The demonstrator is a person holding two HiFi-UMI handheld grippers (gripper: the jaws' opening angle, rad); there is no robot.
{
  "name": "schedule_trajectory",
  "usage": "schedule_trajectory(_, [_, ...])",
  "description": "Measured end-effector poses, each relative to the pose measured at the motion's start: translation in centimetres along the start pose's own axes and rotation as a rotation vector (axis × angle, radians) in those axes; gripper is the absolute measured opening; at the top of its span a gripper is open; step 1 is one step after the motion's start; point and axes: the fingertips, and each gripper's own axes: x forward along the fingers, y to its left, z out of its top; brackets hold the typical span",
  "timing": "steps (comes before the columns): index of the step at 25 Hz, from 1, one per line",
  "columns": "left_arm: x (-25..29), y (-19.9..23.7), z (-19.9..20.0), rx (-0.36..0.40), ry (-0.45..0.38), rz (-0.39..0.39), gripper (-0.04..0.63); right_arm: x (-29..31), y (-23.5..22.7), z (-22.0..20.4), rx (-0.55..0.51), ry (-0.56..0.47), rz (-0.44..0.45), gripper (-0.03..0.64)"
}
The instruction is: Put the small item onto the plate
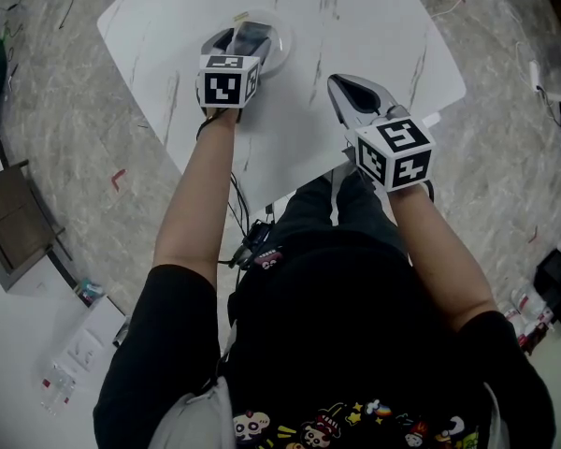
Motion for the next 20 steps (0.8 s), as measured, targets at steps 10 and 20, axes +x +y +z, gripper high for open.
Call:
schedule_trajectory(10, [-1.8,0.0,0.6,-0.012,-0.036,0.006,0.311,-0.9,0.6,0.2,-0.013,-0.003,0.003,0.018])
schedule_trajectory(20, [-7.7,-0.3,3.1,-0.005,-0.197,0.088,0.197,-1.0,2.0,1.4,-0.046,-0.018,0.016,0.018])
